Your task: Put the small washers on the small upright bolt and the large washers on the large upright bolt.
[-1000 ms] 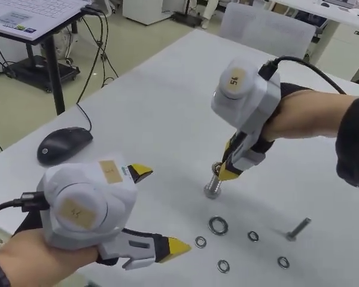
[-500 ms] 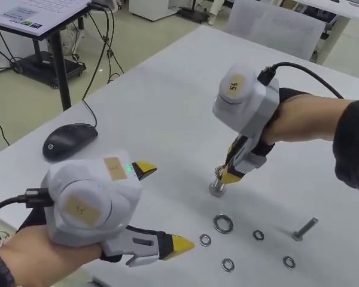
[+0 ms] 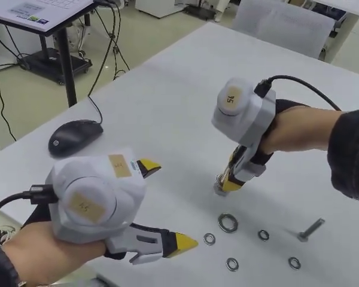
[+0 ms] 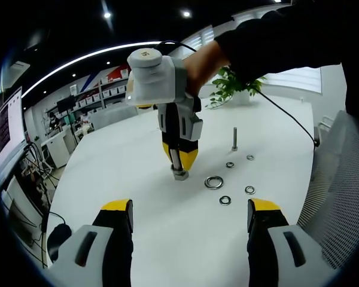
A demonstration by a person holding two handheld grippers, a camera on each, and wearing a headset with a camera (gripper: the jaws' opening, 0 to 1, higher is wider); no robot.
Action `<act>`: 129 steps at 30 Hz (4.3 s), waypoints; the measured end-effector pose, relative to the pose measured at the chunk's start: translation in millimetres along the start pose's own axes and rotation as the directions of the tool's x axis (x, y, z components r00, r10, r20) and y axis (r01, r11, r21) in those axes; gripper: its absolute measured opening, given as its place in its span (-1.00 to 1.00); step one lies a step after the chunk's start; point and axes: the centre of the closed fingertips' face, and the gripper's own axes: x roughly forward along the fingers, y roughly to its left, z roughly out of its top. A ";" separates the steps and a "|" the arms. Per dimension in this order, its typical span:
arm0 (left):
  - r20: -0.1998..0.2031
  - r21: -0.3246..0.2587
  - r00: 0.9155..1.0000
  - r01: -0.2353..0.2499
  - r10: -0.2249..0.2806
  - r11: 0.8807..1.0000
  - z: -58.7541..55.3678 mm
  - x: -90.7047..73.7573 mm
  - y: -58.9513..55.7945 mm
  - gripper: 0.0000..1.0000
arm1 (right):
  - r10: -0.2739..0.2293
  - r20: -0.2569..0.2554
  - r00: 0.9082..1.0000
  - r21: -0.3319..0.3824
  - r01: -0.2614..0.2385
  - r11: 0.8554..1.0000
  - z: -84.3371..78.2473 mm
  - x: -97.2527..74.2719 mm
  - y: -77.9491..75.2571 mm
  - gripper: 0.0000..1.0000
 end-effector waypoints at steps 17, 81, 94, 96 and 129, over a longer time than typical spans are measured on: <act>-0.004 -0.004 1.000 0.002 -0.002 1.000 -1.4 0.8 0.7 0.55 | 0.007 0.007 1.000 0.014 -0.007 1.000 0.5 4.8 5.9 -0.53; 0.009 0.018 1.000 0.028 -0.028 0.999 5.1 -0.9 -5.2 0.55 | 0.029 0.030 0.999 0.041 -0.030 0.999 -30.2 5.3 70.5 -0.22; 0.015 0.010 0.999 0.031 -0.031 0.999 4.1 -1.0 -4.1 0.54 | 0.041 0.014 0.999 0.032 -0.041 0.999 -26.6 13.2 73.3 -0.27; 0.016 0.008 0.999 0.031 -0.031 0.999 3.9 -1.0 -3.8 0.54 | 0.035 0.011 0.999 0.027 -0.035 0.999 -26.6 13.2 72.3 -0.30; 0.019 -0.001 0.999 0.033 -0.033 0.999 2.6 -2.5 -4.5 0.51 | 0.030 0.013 0.999 0.011 -0.030 0.999 -21.7 13.4 73.6 -0.52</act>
